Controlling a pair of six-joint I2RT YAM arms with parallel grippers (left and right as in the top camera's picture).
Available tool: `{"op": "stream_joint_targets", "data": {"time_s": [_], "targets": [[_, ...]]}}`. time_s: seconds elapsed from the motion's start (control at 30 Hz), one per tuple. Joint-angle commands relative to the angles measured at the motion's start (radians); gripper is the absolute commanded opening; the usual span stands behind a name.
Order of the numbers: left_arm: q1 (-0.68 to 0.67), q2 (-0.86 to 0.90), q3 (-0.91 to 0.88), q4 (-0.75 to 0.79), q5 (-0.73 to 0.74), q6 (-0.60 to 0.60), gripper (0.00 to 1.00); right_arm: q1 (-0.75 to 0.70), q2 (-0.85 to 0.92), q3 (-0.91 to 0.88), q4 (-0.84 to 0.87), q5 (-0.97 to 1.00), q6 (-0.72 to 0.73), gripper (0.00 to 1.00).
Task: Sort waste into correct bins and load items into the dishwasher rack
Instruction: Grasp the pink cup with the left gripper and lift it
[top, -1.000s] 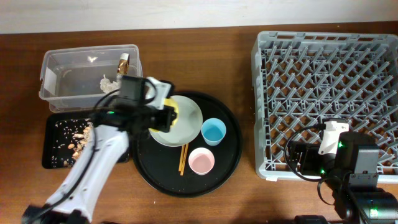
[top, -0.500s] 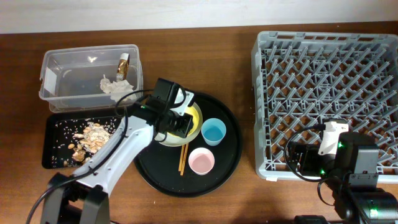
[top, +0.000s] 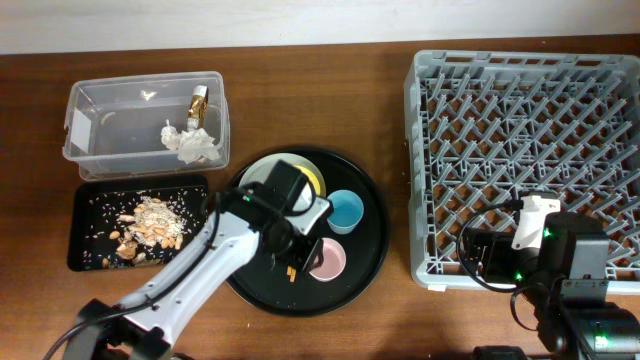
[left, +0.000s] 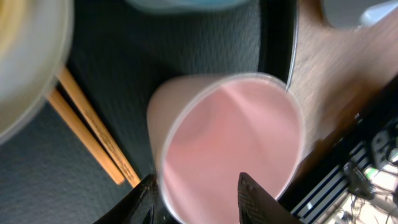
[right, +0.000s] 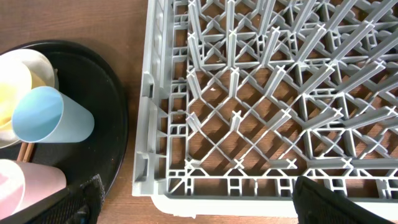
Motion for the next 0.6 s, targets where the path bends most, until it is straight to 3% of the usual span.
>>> {"op": "stream_joint_targets", "data": {"time_s": [0.0, 0.03, 0.07, 0.3, 0.4, 0.57], "targets": [[-0.009, -0.003, -0.056, 0.04, 0.011, -0.011, 0.25, 0.006, 0.001, 0.021, 0.0, -0.006, 0.008, 0.98], [-0.009, -0.003, -0.055, 0.042, 0.007, -0.022, 0.07, 0.006, 0.001, 0.021, 0.0, -0.005, 0.007, 0.98], [-0.009, -0.003, -0.054, 0.043, 0.004, -0.022, 0.01, 0.006, 0.001, 0.021, 0.0, -0.005, 0.007, 0.98], [0.079, -0.072, 0.019, -0.066, 0.018, -0.02, 0.0, 0.006, 0.001, 0.021, -0.006, 0.003, 0.007, 0.98], [0.171, -0.173, 0.076, -0.061, 0.129, -0.021, 0.0, 0.005, 0.001, 0.021, -0.011, 0.044, 0.008, 0.98], [0.391, -0.261, 0.084, 0.143, 0.408, -0.131, 0.0, 0.005, 0.01, 0.021, 0.026, -0.02, 0.068, 0.98]]}}
